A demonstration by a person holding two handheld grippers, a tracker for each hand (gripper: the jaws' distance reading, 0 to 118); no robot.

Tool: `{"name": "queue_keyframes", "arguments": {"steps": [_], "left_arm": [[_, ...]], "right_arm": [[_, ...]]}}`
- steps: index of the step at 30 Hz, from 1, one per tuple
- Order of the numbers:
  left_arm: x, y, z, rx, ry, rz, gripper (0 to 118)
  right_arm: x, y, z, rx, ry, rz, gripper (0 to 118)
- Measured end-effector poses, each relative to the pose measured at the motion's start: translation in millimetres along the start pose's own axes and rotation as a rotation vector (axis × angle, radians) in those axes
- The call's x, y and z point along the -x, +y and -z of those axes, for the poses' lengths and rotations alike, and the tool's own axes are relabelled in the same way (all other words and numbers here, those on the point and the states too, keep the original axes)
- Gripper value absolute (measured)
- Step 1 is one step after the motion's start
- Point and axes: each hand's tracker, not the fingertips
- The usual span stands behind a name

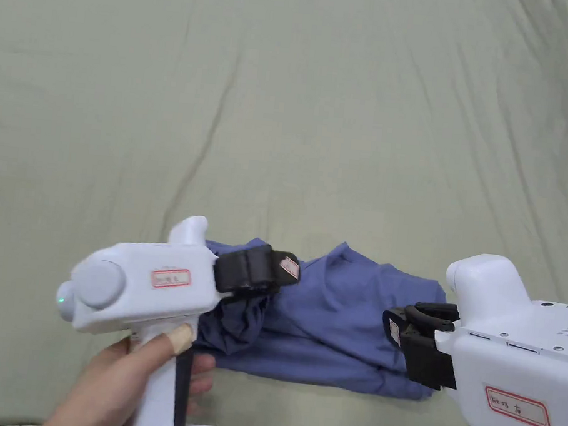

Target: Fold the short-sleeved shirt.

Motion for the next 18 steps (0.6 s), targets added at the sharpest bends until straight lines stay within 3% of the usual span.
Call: {"name": "queue_keyframes", "arguments": {"steps": [3, 5, 6, 7, 8, 12, 15, 18], "left_arm": [[6, 14, -48, -0.080, 0.050, -0.017, 118], [1, 16, -69, -0.181, 0.220, 0.081, 117], [-3, 17, -72, -0.196, 0.330, 0.162, 91], [-7, 16, -64, -0.173, 0.471, 0.267, 35], [-14, 7, -51, -0.148, 0.613, 0.364, 0], [-10, -10, 1, -0.004, 0.341, 0.238, 0], [-36, -43, 56, 0.102, 0.346, 0.408, 0], [-49, -68, 103, 0.238, 0.327, 0.346, 0]], "right_arm": [[-9, -2, -1, -0.008, 0.035, 0.027, 3], [-13, -4, -2, -0.012, 0.041, 0.042, 3], [-15, -5, -2, -0.013, 0.044, 0.048, 3], [-17, -5, -3, -0.016, 0.045, 0.053, 3], [-18, -6, -3, -0.018, 0.044, 0.060, 3], [-24, -10, -5, -0.018, 0.030, 0.079, 3], [-27, -15, -10, -0.012, 0.015, 0.092, 3], [-26, -21, -11, 0.003, -0.028, 0.076, 3]]}}
